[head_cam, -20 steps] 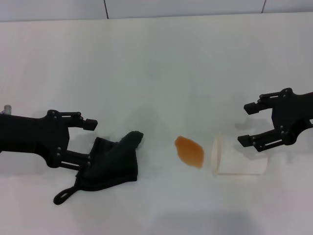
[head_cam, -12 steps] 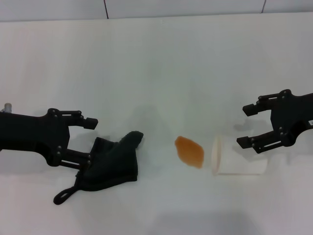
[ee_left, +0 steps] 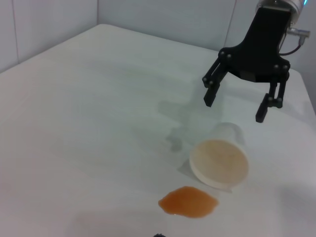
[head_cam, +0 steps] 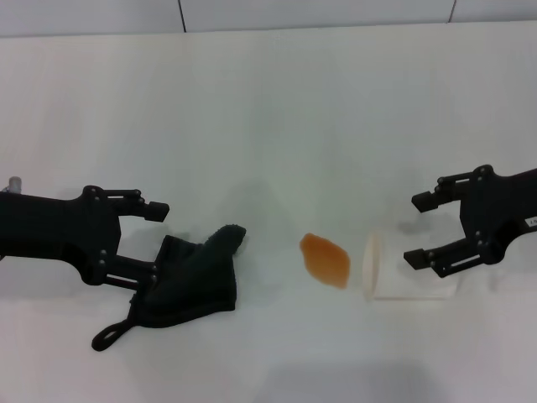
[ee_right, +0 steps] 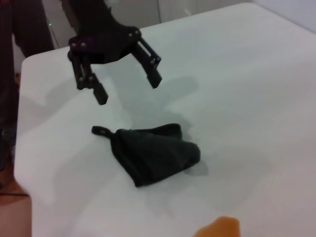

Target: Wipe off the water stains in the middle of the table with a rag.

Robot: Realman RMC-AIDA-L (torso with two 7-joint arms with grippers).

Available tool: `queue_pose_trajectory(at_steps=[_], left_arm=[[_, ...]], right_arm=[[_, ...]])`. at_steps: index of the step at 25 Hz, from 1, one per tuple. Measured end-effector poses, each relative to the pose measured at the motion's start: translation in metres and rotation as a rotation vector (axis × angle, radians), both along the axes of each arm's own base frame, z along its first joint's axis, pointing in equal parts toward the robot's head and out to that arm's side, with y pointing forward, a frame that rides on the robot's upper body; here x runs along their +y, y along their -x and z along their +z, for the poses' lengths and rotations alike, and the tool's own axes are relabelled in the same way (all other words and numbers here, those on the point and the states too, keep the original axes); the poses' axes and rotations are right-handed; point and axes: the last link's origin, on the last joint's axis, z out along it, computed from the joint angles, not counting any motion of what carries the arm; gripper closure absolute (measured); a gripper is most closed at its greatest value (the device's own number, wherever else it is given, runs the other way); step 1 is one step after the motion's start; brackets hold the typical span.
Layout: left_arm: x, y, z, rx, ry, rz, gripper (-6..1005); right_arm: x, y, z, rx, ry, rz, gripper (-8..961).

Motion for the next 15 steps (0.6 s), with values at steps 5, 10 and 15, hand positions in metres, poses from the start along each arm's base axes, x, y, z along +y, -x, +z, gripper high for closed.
queue_pose_trajectory(at_steps=[5,10,15], left_arm=[[0.000,0.000,0.000,-0.001,0.000,0.000,111],[0.000,0.000,0.000,0.000,-0.002,-0.003,111],[0.000,0.000,0.000,0.000,-0.002,-0.004,112]], right_arm=[[-0.001,0.002,-0.002,-0.027,0.014,0.015,132],[0.001,0.006,-0.004,-0.064,0.015,0.016,133],[0.004,0.010,-0.011,-0.140,0.033,0.008,134]])
